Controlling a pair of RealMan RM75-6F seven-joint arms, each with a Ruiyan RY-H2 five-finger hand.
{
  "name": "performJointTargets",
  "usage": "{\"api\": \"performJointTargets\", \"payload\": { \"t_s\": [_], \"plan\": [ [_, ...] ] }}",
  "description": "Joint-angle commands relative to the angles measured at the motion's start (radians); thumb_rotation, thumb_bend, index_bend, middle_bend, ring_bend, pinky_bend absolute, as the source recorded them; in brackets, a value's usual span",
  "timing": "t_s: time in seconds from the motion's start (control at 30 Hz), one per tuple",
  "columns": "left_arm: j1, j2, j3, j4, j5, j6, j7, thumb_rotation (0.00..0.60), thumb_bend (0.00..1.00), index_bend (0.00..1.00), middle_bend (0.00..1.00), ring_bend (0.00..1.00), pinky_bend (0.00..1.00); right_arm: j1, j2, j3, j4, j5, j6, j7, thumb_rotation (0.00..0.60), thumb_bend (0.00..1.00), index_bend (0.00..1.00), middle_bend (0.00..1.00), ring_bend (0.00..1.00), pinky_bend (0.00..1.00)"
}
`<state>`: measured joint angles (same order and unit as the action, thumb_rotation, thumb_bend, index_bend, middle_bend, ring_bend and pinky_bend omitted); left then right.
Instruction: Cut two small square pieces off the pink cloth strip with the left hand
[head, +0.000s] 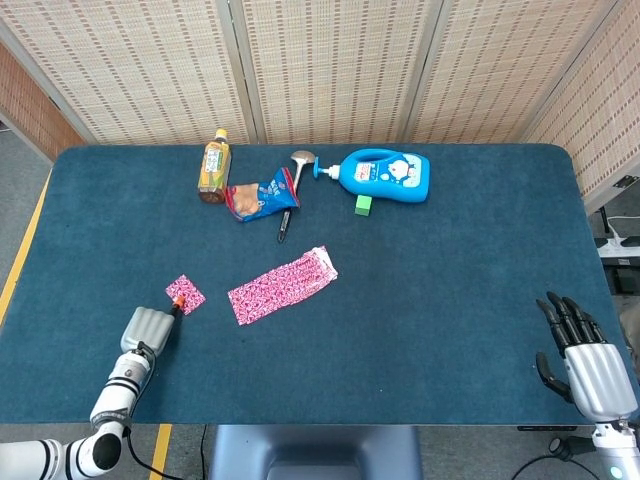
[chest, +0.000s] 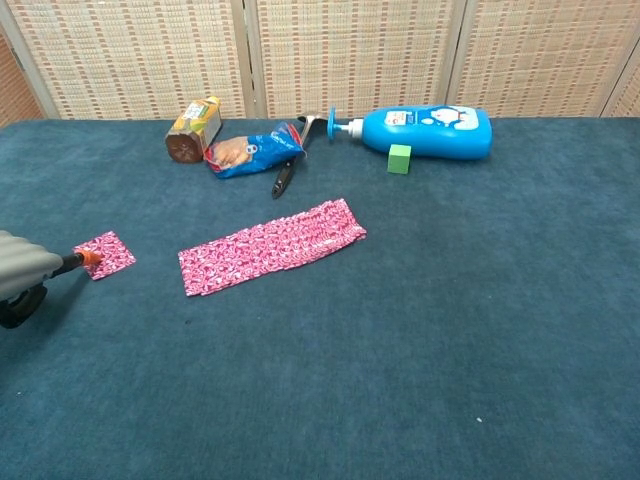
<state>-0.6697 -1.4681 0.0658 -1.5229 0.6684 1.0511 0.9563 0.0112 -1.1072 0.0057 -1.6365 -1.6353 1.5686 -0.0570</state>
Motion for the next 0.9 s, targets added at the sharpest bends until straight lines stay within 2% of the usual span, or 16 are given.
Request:
{"api": "performJointTargets", "payload": {
  "t_s": [0.03, 0.2, 0.27, 0.37, 0.63, 0.77, 0.9],
  "plan": [
    [0.003, 0.006, 0.003, 0.005, -0.015, 0.003, 0.003, 0.600, 0.82, 0.04, 0.73, 0.75, 0.70, 0.000, 0.000, 0.000, 0.000, 0.000, 0.001, 0.000, 0.600, 0.48, 0.00, 0.00, 0.00, 0.17],
    [0.006, 0.013, -0.001, -0.001, -0.027, 0.031, 0.009, 0.600, 0.82, 0.14, 0.73, 0.75, 0.70, 0.000, 0.001, 0.001, -0.001, 0.002, -0.001, 0.000, 0.600, 0.48, 0.00, 0.00, 0.00, 0.17],
    [0.008, 0.017, -0.004, -0.013, -0.006, 0.045, -0.002, 0.600, 0.82, 0.11, 0.73, 0.75, 0.70, 0.000, 0.001, 0.000, -0.002, 0.001, -0.002, -0.001, 0.600, 0.48, 0.00, 0.00, 0.00, 0.17],
    [0.015, 0.023, -0.009, -0.036, 0.060, 0.073, -0.036, 0.600, 0.82, 0.01, 0.73, 0.75, 0.70, 0.000, 0.001, 0.000, -0.001, 0.001, 0.000, -0.001, 0.600, 0.48, 0.00, 0.00, 0.00, 0.17],
    [0.031, 0.007, 0.003, -0.076, 0.313, 0.132, -0.129, 0.600, 0.82, 0.00, 0.73, 0.75, 0.70, 0.000, 0.001, 0.000, 0.000, 0.001, -0.002, 0.000, 0.600, 0.48, 0.00, 0.00, 0.00, 0.17],
    [0.020, -0.002, 0.004, -0.096, 0.352, 0.096, -0.142, 0.600, 0.82, 0.00, 0.73, 0.75, 0.70, 0.000, 0.002, -0.001, 0.000, -0.001, 0.000, 0.004, 0.600, 0.48, 0.00, 0.00, 0.00, 0.17],
    [0.002, -0.020, 0.002, -0.096, 0.342, 0.045, -0.126, 0.600, 0.82, 0.00, 0.73, 0.75, 0.70, 0.000, 0.003, -0.002, 0.001, -0.002, -0.001, 0.006, 0.600, 0.48, 0.00, 0.00, 0.00, 0.17]
  ]
}}
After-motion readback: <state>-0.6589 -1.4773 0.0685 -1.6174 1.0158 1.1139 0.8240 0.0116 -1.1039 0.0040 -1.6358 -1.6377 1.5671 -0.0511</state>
